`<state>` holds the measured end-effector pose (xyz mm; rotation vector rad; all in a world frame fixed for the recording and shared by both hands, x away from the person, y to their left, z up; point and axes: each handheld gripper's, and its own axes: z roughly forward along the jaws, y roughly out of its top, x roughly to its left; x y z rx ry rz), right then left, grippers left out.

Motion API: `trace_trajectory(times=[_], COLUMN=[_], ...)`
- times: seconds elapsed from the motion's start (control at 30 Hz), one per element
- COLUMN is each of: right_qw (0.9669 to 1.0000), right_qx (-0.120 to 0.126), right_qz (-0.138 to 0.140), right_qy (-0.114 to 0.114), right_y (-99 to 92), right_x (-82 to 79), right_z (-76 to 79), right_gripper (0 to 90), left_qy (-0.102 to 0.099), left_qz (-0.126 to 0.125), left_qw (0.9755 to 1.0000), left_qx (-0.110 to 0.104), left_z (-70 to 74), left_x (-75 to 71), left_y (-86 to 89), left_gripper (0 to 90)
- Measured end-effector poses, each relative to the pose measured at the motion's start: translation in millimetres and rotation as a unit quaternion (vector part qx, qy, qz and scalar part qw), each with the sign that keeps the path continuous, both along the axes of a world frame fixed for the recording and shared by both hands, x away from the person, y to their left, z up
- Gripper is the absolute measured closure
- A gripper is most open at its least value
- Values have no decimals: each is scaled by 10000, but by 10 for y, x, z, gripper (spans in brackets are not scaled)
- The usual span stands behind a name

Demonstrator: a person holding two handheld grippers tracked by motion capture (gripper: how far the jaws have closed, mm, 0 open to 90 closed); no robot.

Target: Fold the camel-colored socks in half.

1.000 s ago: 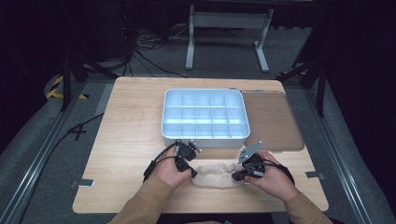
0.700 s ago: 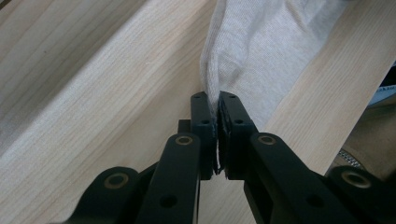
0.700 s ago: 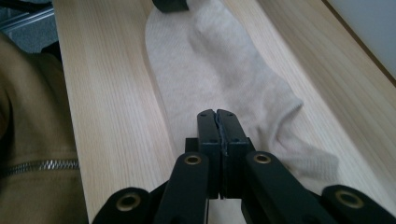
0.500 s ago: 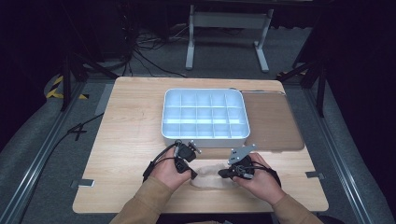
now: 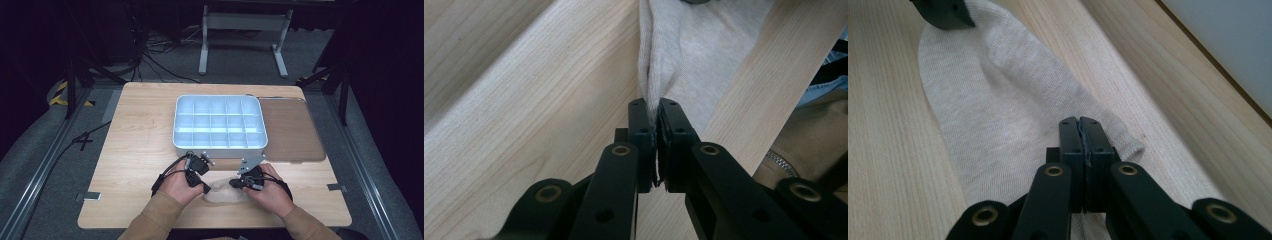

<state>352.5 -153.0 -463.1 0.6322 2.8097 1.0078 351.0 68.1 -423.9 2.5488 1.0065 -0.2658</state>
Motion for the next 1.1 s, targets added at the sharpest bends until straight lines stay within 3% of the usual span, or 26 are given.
trace_trajectory(times=[0.3,0.57,0.73,0.87,1.1], right_qw=[9999,9998,9999,9998,9999], right_qx=[31,209,-24,39,56], right_qz=[-36,19,109,80,142], right_qy=[-111,-20,99,162,73], right_y=[-10,-89,-57,-63,-22], right_x=[-29,-107,-166,-160,-186], right_z=[-9,95,42,0,-10], right_gripper=[900,900,900,900,900], left_qy=[-150,-139,-147,-154,-213], left_qz=[-78,-78,-67,-87,-106], left_qw=[9996,9998,9998,9997,9992], left_qx=[-210,-143,-139,-165,-307], left_z=[117,161,187,200,265], left_x=[-18,-11,-15,-12,-37], left_y=[-30,-38,-53,-53,-81], left_gripper=[859,859,859,859,858])
